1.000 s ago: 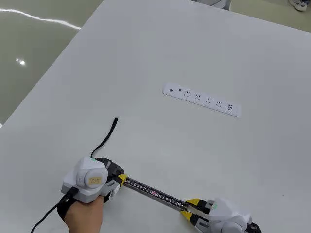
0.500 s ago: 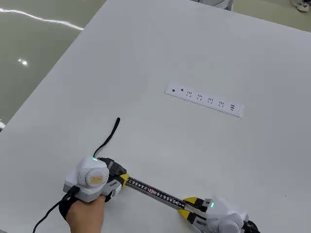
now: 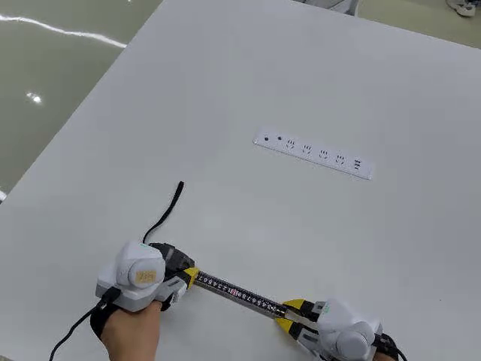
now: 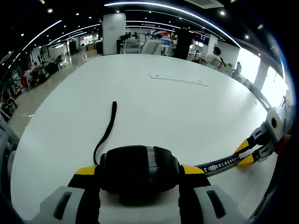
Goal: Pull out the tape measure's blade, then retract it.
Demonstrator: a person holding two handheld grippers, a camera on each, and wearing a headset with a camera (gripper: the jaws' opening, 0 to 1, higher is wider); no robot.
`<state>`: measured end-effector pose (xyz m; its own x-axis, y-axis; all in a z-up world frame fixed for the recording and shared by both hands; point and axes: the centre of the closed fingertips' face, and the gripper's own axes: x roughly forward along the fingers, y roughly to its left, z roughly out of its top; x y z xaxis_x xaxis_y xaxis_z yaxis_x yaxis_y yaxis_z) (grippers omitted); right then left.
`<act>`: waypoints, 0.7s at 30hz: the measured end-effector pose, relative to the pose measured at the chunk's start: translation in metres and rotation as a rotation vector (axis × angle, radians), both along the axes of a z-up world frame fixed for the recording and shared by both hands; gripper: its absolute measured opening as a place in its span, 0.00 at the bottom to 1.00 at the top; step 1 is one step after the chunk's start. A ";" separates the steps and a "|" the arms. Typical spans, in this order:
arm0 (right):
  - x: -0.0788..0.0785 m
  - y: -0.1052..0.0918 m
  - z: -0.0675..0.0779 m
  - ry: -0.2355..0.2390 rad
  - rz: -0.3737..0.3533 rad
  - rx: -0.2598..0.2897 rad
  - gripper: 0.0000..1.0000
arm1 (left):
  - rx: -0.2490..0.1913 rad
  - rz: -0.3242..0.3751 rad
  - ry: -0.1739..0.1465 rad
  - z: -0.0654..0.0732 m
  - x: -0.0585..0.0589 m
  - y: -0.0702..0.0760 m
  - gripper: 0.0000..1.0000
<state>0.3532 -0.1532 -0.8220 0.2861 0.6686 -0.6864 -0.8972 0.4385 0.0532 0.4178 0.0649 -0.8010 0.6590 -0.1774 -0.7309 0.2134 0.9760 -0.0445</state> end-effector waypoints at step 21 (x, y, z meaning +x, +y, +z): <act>-0.004 0.000 0.001 0.001 -0.004 0.008 0.14 | 0.039 -0.011 -0.066 0.004 0.004 0.000 0.64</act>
